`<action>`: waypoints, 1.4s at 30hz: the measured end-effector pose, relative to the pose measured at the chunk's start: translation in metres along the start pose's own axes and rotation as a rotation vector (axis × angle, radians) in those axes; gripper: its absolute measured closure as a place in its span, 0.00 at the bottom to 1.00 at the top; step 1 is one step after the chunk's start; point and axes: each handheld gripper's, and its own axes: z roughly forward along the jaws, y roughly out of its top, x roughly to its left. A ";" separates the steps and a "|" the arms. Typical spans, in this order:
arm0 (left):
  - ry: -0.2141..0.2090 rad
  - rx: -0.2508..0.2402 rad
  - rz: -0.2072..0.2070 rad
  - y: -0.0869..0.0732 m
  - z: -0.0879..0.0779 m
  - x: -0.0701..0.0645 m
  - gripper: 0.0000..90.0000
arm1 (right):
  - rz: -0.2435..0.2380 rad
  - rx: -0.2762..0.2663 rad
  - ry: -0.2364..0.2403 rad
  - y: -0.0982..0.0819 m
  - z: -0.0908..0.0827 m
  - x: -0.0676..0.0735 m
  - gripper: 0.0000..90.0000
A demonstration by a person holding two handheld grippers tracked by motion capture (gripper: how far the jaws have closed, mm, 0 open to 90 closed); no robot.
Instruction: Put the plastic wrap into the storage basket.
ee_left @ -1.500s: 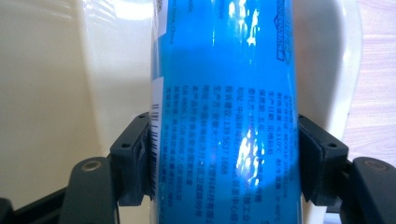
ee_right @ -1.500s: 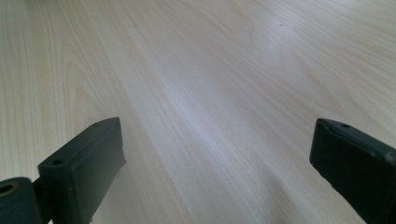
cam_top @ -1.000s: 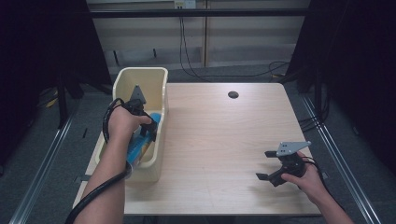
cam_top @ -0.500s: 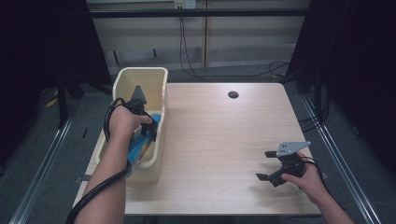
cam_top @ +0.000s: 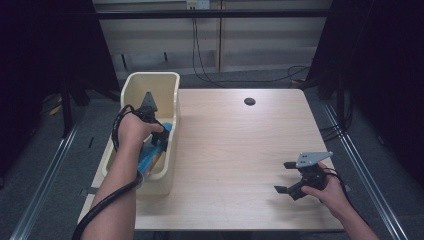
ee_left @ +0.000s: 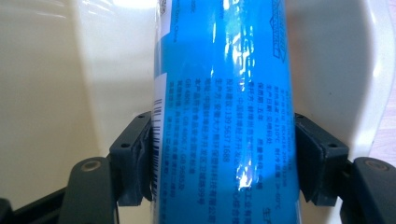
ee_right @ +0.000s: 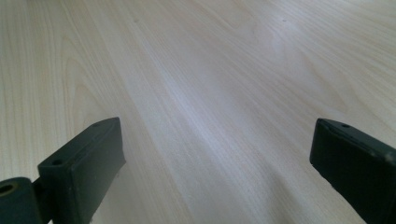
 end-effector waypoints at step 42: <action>-0.128 -0.238 0.149 -0.010 -0.045 -0.047 0.16 | -0.010 -0.012 0.000 0.004 -0.002 0.001 0.03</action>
